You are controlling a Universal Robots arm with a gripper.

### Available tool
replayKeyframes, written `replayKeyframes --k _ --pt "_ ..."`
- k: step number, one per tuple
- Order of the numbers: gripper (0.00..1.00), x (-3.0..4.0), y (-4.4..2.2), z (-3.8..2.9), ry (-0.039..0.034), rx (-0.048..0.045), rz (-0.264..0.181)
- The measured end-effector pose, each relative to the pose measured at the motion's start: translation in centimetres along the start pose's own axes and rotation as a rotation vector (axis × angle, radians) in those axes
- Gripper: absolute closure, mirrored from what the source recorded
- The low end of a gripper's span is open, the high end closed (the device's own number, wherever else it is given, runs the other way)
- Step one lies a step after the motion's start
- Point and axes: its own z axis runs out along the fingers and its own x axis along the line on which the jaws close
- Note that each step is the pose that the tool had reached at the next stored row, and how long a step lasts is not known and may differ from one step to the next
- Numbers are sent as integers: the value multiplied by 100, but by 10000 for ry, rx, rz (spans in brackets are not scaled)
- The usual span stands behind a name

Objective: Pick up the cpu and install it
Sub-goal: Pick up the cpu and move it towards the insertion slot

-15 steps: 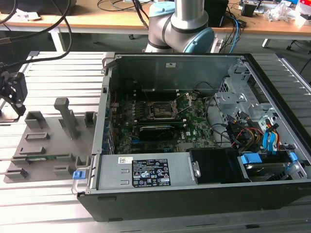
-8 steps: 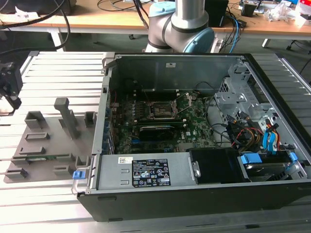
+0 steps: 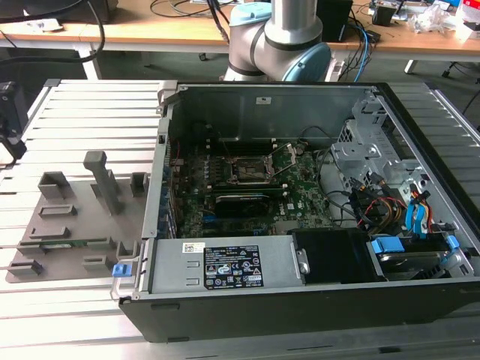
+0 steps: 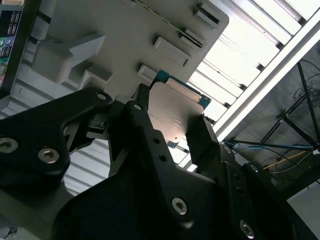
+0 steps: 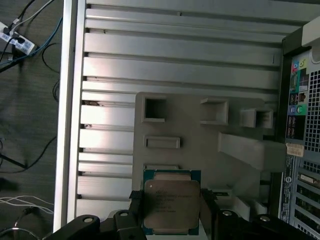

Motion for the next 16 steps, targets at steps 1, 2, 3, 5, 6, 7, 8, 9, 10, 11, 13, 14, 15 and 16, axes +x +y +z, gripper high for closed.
replayKeyframes --k 1,2,3,5,6,7,8,9,10,11,13,14,15,16 --pt "46 0 0 -13 -1 -1 0" --pt "46 -1 -1 -41 -1 0 0" --pt "46 -2 -2 -62 0 0 0" --pt "46 -4 -4 -126 0 0 0" --pt "46 -5 -4 -162 0 0 0" --pt "46 -6 -5 -194 0 0 0" --pt "46 -7 -6 -210 0 0 -1" --pt "46 -8 -5 -225 0 0 -2" --pt "46 -10 21 -252 -2 -1 0" --pt "46 -14 60 -276 0 0 0" --pt "46 -21 135 -328 0 0 0" --pt "46 -25 167 -369 0 0 0" --pt "46 -29 198 -425 -1 0 0" --pt "46 -31 210 -453 -1 -1 0"
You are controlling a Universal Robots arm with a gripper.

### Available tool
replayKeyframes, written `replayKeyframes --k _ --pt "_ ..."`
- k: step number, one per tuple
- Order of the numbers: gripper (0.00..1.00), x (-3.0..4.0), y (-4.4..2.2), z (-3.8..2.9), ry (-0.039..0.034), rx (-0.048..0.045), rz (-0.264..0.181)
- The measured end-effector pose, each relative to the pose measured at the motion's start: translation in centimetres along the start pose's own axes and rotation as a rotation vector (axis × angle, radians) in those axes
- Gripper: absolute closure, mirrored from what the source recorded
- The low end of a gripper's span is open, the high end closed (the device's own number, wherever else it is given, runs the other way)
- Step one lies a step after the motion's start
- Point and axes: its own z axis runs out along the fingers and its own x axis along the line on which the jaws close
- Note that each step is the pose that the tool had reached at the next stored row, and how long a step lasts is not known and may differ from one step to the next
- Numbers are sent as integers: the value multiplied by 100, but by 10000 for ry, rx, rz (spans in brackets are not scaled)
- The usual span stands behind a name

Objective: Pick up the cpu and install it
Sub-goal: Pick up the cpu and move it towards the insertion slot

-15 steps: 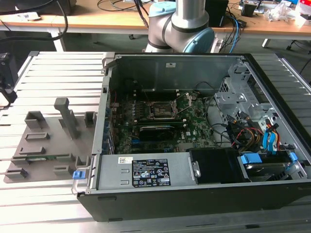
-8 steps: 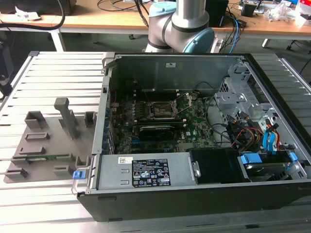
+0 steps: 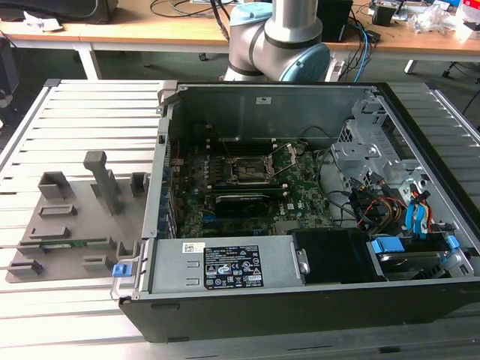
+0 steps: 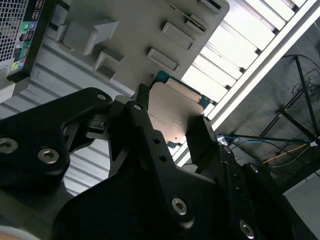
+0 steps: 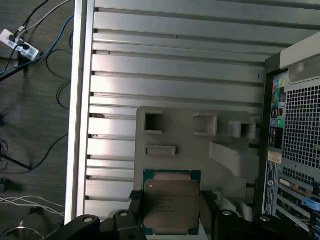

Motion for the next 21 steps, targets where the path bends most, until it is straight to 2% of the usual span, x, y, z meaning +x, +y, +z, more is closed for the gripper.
replayKeyframes --k 1,8,10,12,14,16,19,21 --pt "46 -1 0 -26 -2 0 -2" --pt "46 -15 0 -29 2 2 0" --pt "46 -78 -4 -26 0 3 0" --pt "46 -171 -10 -23 0 6 -1" --pt "46 -215 -12 -22 1 6 0" --pt "46 -322 -20 -18 1 8 0" --pt "46 -448 -28 -14 1 9 -1" --pt "46 -575 -35 -9 0 8 0"
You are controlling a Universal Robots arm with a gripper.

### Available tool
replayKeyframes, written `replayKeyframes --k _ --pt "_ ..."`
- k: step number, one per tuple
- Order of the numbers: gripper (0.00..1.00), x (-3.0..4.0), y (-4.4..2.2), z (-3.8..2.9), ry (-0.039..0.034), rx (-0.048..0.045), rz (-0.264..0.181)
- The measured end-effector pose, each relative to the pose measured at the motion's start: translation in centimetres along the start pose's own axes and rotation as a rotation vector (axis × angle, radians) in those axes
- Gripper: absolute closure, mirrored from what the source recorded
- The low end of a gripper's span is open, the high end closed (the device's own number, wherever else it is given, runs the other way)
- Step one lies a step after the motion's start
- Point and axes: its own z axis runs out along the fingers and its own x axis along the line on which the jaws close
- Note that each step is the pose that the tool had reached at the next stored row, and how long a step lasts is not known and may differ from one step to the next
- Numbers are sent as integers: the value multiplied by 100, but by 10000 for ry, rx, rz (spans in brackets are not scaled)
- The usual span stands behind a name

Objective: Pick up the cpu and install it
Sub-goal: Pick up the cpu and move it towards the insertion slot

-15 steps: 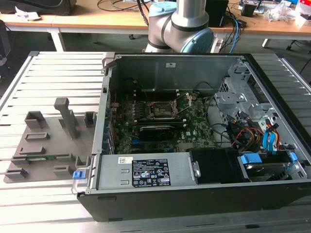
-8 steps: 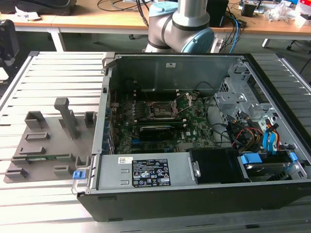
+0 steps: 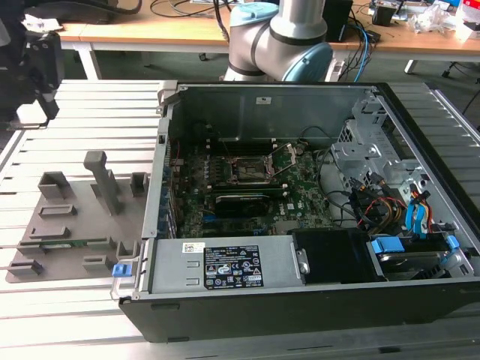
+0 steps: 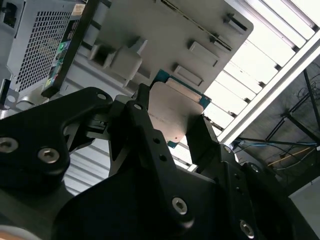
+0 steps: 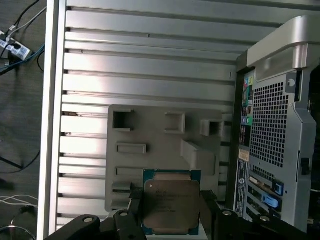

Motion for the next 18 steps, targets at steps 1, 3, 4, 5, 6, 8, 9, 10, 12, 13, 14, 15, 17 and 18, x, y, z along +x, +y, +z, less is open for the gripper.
replayKeyframes --k 1,3,4,5,6,8,9,10,12,13,14,15,17,18 --pt "46 -63 -4 2 1 1 0" --pt "46 -167 -11 6 0 0 -2" --pt "46 -200 -13 7 0 0 -2" --pt "46 -252 -16 8 2 0 0" --pt "46 -302 -19 9 2 1 0" --pt "46 -426 -28 14 1 0 -1" --pt "46 -509 -33 17 2 0 0" --pt "46 -578 -37 20 2 0 0" --pt "46 -706 -45 23 3 0 -1" --pt "46 -775 -49 26 3 0 0" --pt "46 -804 -51 27 3 0 0" --pt "46 -832 -53 28 3 0 -1" --pt "46 -979 -63 33 4 0 0" --pt "46 -1007 -64 34 3 0 0"
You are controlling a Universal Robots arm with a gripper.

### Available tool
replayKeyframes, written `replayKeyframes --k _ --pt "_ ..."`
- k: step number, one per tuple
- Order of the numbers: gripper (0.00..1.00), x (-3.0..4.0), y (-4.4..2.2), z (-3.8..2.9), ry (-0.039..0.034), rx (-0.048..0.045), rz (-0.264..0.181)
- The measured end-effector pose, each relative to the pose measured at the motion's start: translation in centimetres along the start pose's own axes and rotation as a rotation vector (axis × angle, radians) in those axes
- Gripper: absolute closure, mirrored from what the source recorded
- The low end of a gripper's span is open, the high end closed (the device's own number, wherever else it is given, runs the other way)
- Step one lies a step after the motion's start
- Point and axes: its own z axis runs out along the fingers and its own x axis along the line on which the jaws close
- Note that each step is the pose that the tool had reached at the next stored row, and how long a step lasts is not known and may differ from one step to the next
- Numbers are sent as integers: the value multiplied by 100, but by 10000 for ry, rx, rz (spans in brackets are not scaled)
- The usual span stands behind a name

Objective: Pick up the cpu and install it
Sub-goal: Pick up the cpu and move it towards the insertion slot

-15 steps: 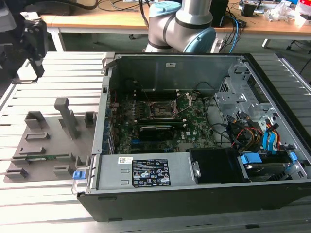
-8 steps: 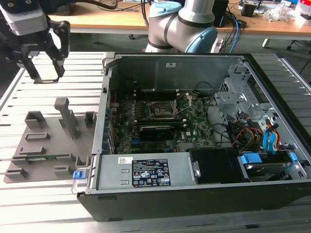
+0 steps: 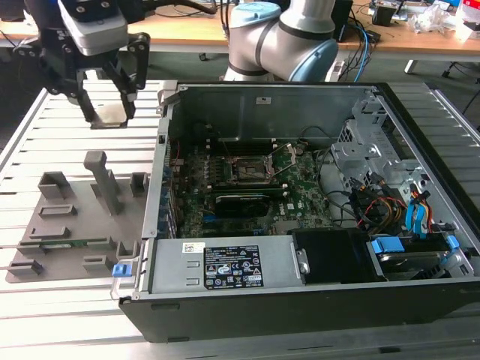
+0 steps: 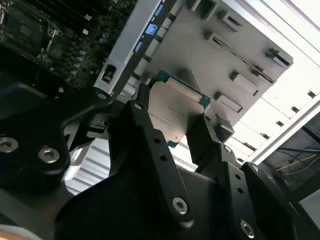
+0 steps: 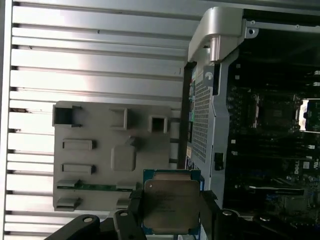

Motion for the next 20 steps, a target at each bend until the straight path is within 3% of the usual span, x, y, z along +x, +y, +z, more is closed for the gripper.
replayKeyframes --k 2,6,10,13,15,18,20 --pt "46 -98 -7 3 0 0 -2" --pt "46 -382 -24 13 2 0 0" --pt "46 -533 -34 17 4 0 -1" --pt "46 -764 -49 26 8 -1 0" --pt "46 -832 -53 28 9 0 -2" --pt "46 -1000 -64 33 9 -1 -2" --pt "46 -1060 -68 35 9 0 -1"
